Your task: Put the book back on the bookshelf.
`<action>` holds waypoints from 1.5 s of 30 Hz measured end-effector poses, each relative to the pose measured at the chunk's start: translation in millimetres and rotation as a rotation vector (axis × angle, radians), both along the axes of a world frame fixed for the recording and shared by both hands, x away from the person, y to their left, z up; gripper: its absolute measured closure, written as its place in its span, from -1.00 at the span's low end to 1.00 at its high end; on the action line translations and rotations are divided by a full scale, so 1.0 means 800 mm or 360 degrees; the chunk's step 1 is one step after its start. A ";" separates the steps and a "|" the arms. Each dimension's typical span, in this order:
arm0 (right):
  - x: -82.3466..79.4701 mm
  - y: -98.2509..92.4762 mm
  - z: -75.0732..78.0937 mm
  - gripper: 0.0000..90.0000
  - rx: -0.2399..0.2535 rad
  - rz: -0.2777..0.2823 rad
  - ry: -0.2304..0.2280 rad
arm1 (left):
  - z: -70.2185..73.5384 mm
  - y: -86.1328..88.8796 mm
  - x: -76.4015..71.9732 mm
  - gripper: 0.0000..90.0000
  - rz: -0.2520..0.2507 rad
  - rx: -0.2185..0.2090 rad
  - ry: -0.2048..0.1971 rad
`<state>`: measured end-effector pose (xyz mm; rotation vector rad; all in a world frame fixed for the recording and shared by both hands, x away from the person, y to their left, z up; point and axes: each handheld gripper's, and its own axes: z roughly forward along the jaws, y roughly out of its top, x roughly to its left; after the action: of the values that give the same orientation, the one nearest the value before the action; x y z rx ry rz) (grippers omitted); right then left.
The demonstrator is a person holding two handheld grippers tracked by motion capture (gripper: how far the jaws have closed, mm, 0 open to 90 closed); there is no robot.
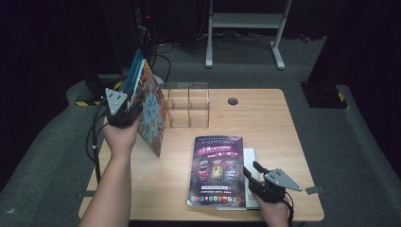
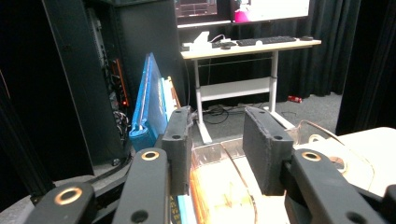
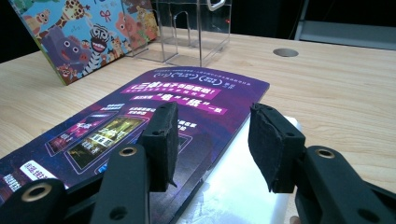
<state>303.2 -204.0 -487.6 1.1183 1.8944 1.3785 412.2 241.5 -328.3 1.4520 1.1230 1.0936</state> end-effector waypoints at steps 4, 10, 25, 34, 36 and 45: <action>0.001 0.000 0.000 0.16 -0.0004 0.0006 0.0006 | 0.004 0.003 -0.005 0.28 -0.0022 -0.0014 0.0040; 0.000 0.001 0.000 0.14 -0.0022 0.0008 0.0012 | 0.010 0.004 -0.027 0.18 -0.0041 -0.0022 0.0041; 0.003 0.000 -0.001 0.03 -0.0060 -0.0003 0.0057 | -0.020 -0.026 -0.085 0.12 -0.0299 0.0006 0.0113; 0.005 -0.002 -0.002 -0.04 -0.0079 -0.0020 0.0086 | -0.074 -0.047 -0.090 0.09 -0.0426 -0.0007 0.0255; 0.006 -0.003 -0.002 -0.04 -0.0077 -0.0020 0.0095 | -0.089 -0.052 -0.091 0.08 -0.0467 -0.0009 0.0284; 0.007 -0.007 -0.003 -0.02 -0.0065 0.0001 0.0100 | -0.154 -0.070 -0.095 -0.03 -0.0540 -0.0072 0.0515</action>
<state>308.5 -209.9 -489.8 1.1536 1.9584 1.3137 336.4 185.2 -451.4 1.7485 1.0602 0.6076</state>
